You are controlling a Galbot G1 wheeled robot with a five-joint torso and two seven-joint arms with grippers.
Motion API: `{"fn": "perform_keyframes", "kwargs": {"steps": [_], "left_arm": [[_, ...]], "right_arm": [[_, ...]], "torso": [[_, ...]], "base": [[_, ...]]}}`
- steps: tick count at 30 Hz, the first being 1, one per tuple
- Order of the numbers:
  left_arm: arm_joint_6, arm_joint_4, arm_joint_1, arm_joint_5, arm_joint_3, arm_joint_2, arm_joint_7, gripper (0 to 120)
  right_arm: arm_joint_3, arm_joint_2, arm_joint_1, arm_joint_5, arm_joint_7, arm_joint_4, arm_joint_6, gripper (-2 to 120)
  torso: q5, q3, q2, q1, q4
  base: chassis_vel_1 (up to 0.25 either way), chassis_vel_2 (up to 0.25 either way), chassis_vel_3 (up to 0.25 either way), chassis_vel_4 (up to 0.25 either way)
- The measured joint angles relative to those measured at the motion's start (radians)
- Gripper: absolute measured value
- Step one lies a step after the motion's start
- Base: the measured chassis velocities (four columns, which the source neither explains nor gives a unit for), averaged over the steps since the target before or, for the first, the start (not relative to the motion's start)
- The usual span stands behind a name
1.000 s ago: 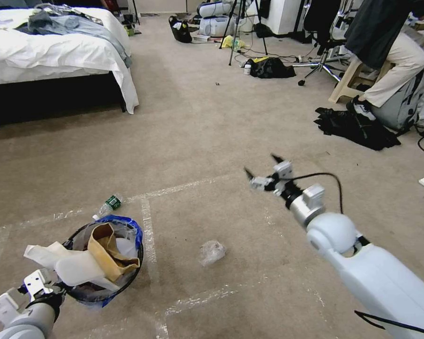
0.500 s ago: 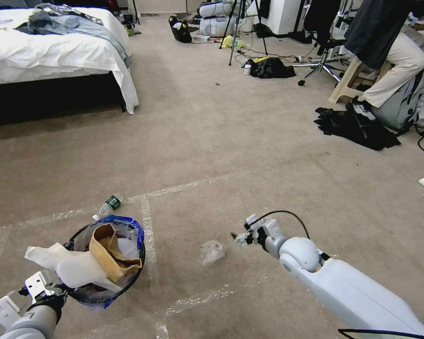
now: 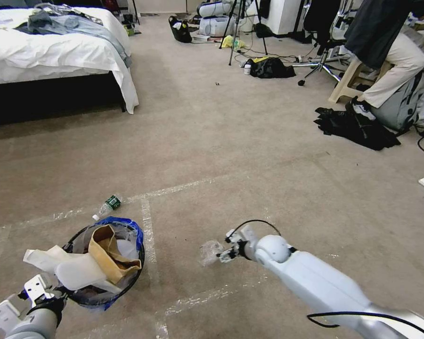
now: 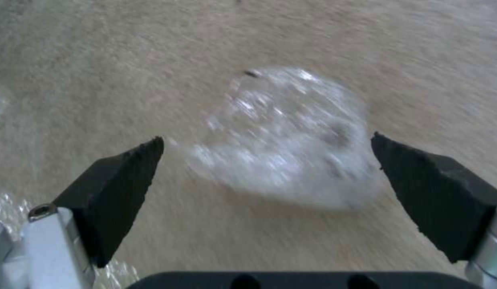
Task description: Pick up the trash bin and place the garbage on the floor into it.
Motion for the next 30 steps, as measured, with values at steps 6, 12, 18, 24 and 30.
{"fn": "perform_keyframes", "kwargs": {"steps": [6, 12, 18, 24, 30], "left_arm": [[-0.002, 0.004, -0.002, -0.001, -0.005, 0.0, 0.0, 0], [-0.002, 0.011, -0.008, 0.002, 0.001, -0.001, 0.0, 0], [-0.003, 0.013, -0.01, 0.01, 0.011, -0.005, -0.001, 0], [-0.008, 0.013, -0.006, 0.011, 0.011, -0.006, -0.001, 0], [-0.014, 0.012, -0.002, 0.016, 0.015, -0.008, 0.0, 0]], "right_arm": [[-0.005, 0.057, 0.013, -0.046, 0.0, -0.095, 0.001, 99], [0.01, 0.062, 0.0, -0.068, 0.035, -0.112, -0.015, 99], [0.019, 0.061, -0.011, -0.082, 0.042, -0.126, -0.012, 99], [0.028, 0.076, -0.019, -0.085, 0.047, -0.161, 0.018, 86], [0.039, 0.092, -0.027, -0.086, 0.049, -0.196, 0.063, 61]], "torso": [[-0.0003, 0.0, 0.0, 0.0, -0.0004], [-0.0002, 0.0, 0.0, 0.0, -0.0004], [0.0, 0.0, 0.0, 0.0, -0.0004], [0.0, 0.0, 0.0, 0.0, -0.0004], [0.0, 0.0, 0.0, 0.0, -0.0003]], "base": [[0.0, 0.0, 0.0, 0.0], [0.0, 0.0, 0.0, 0.0], [0.0, 0.0, 0.0, 0.0], [0.0, 0.0, 0.0, 0.0], [0.0, 0.0, 0.0, 0.0]]}}
